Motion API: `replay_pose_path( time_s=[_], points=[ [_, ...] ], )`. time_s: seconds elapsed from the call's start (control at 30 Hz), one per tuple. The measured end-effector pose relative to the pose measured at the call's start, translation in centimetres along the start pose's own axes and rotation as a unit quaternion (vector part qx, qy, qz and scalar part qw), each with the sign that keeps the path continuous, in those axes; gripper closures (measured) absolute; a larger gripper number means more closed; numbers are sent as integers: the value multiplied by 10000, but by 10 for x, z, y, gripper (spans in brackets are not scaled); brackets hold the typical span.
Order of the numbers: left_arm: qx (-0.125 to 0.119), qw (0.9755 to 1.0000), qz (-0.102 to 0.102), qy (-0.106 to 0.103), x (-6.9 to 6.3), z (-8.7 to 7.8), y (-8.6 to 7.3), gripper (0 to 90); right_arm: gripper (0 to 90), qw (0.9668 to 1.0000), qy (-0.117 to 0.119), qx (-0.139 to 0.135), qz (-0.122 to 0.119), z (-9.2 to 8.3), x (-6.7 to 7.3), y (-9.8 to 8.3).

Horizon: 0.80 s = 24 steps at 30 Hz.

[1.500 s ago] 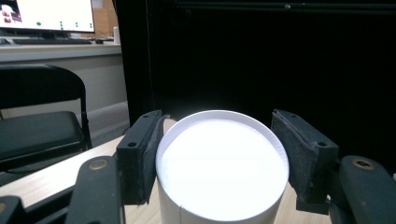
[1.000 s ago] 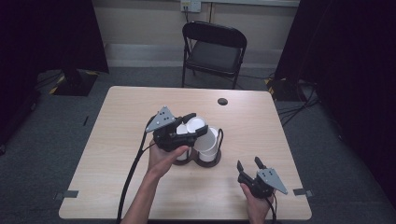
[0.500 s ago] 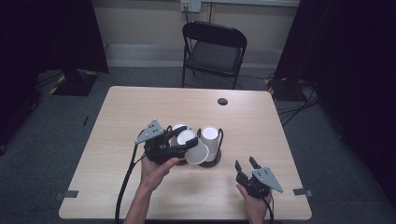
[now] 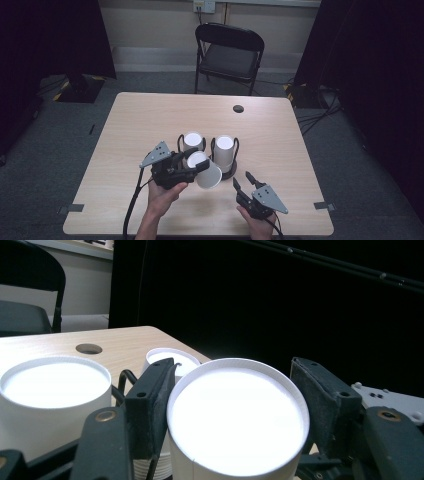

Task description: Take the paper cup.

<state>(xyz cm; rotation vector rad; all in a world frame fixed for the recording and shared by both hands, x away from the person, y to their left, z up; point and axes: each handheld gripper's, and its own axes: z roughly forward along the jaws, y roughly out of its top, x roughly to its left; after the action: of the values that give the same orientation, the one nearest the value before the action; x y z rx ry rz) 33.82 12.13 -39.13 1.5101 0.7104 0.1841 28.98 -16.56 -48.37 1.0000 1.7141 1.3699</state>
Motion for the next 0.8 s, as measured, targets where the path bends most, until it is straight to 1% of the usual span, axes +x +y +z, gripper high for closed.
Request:
replay_pose_path(
  time_s=[0.03, 0.07, 0.1, 0.13, 0.17, 0.2, 0.23, 0.27, 0.3, 0.33, 0.37, 0.4, 0.43, 0.5, 0.53, 0.6, 0.63, 0.67, 0.7, 0.73, 0.77, 0.8],
  points=[
    [-9, 10000, -38, -8, 1, -1, -1, 362, 523, 10000, 55, -13, -33, 0, 2, 1],
    [-92, 9998, -172, -54, 0, -3, -5, 362, 507, 9997, 198, -47, -95, -1, 6, 2],
    [-92, 9998, -172, -54, 0, -3, -5, 361, 507, 9997, 198, -47, -95, -1, 6, 2],
    [-166, 9995, -247, -112, 0, -4, -8, 361, 509, 9995, 298, -73, -93, -1, 8, 2],
    [-175, 9993, -328, -101, 0, -6, -15, 362, 522, 9984, 537, -117, -163, -2, 12, 3],
    [-186, 9990, -382, -99, 0, -6, -18, 362, 533, 9977, 628, -156, -207, -3, 14, 3],
    [-186, 9990, -382, -99, 0, -6, -18, 362, 537, 9969, 727, -183, -252, -3, 16, 3],
    [-204, 9987, -448, -103, 0, -6, -21, 362, 537, 9969, 727, -183, -252, -3, 16, 3],
    [-218, 9982, -547, -120, 1, -6, -23, 362, 538, 9956, 831, -253, -340, -3, 20, 3],
    [-237, 9976, -628, -144, 2, -6, -25, 362, 538, 9956, 831, -253, -340, -3, 20, 3],
    [-237, 9972, -691, -158, 2, -6, -28, 362, 544, 9938, 989, -350, -379, -3, 22, 3],
    [-237, 9972, -691, -158, 2, -6, -28, 362, 544, 9938, 989, -350, -379, -3, 22, 3],
    [-239, 9968, -742, -186, 2, -7, -30, 362, 549, 9920, 1115, -449, -386, -3, 23, 3],
    [-261, 9959, -824, -262, 2, -7, -32, 362, 555, 9903, 1218, -538, -406, -4, 24, 3],
    [-261, 9959, -824, -262, 2, -7, -32, 362, 555, 9903, 1218, -538, -406, -4, 24, 3],
    [-264, 9949, -916, -333, 2, -8, -34, 361, 560, 9882, 1330, -620, -432, -3, 24, 3],
    [-252, 9939, -1010, -352, 3, -8, -35, 362, 566, 9862, 1406, -708, -510, -3, 25, 2],
    [-258, 9931, -1075, -402, 3, -8, -36, 362, 567, 9854, 1419, -767, -539, -2, 26, 1],
    [-258, 9931, -1075, -402, 3, -8, -36, 362, 567, 9854, 1419, -767, -539, -2, 26, 1],
    [-274, 9918, -1155, -467, 4, -8, -37, 362, 576, 9843, 1445, -822, -588, -2, 26, 1],
    [-270, 9910, -1204, -518, 5, -8, -37, 362, 587, 9812, 1567, -930, -639, -1, 27, 1],
    [-295, 9892, -1285, -638, 4, -8, -38, 362, 595, 9797, 1612, -993, -654, -1, 27, 1]
  ],
)
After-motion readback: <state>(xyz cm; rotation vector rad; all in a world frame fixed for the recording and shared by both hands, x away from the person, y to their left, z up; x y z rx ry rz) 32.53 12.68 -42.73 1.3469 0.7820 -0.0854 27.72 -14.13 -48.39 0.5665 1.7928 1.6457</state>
